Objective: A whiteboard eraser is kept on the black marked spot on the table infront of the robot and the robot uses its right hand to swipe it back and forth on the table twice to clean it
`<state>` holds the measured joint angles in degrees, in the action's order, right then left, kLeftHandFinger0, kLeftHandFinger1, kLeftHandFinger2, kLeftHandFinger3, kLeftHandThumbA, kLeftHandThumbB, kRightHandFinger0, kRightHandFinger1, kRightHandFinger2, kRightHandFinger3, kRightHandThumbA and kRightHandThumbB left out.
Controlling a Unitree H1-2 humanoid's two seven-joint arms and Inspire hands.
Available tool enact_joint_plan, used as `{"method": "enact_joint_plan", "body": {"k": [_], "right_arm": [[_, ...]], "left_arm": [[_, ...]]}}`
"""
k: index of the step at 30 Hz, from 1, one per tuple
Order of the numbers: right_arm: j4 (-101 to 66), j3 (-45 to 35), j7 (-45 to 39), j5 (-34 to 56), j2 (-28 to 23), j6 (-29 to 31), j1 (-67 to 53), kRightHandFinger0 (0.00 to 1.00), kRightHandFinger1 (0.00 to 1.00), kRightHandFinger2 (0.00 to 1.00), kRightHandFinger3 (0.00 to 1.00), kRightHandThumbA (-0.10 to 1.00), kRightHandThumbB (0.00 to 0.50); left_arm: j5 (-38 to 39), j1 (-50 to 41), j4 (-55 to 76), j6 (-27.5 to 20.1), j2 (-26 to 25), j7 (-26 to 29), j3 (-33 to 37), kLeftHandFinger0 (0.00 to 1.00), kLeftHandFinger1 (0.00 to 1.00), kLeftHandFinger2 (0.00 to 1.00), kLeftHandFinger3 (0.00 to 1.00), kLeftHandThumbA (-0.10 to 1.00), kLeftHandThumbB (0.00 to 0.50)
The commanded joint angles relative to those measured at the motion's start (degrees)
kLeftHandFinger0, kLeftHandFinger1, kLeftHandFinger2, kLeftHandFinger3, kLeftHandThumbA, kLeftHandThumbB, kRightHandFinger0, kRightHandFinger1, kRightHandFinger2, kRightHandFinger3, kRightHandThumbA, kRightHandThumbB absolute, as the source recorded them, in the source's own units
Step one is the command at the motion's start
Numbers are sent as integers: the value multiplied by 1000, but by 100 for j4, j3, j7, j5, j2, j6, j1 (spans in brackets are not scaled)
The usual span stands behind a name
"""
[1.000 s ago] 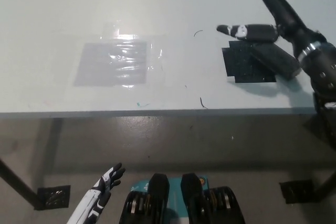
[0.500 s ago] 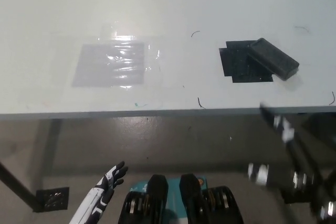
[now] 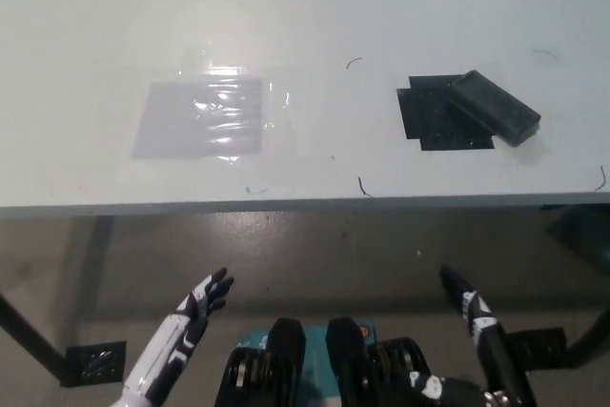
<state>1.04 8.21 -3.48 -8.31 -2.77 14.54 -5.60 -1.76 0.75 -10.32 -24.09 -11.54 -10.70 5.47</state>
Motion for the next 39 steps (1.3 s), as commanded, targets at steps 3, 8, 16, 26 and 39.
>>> {"method": "enact_joint_plan", "body": {"k": [3,8,16,26,39], "right_arm": [[311,-366,67,703,111,705,752,1000,1000,1000,1000,1000,223],[291,-407,-36,675,52,614,968,1000,1000,1000,1000,1000,167],[337,-349,-282,881,-40,504,1220,1000,1000,1000,1000,1000,135],[446,-321,-307,859,-44,659,1188,1000,1000,1000,1000,1000,109],[498,-207,-335,714,-80,772,1094,1000,1000,1000,1000,1000,98]], "left_arm": [[179,832,-59,-249,-109,-31,-167,1000,1000,1000,1000,1000,329],[129,1116,-102,-215,-117,-47,-172,1000,1000,1000,1000,1000,348],[137,1327,-256,-225,-86,-25,-193,1000,1000,1000,1000,1000,327],[24,1288,-264,-205,-104,-21,-162,1000,1000,1000,1000,1000,300],[51,1100,-157,75,-73,-48,-151,1000,1000,1000,1000,1000,294]]}}
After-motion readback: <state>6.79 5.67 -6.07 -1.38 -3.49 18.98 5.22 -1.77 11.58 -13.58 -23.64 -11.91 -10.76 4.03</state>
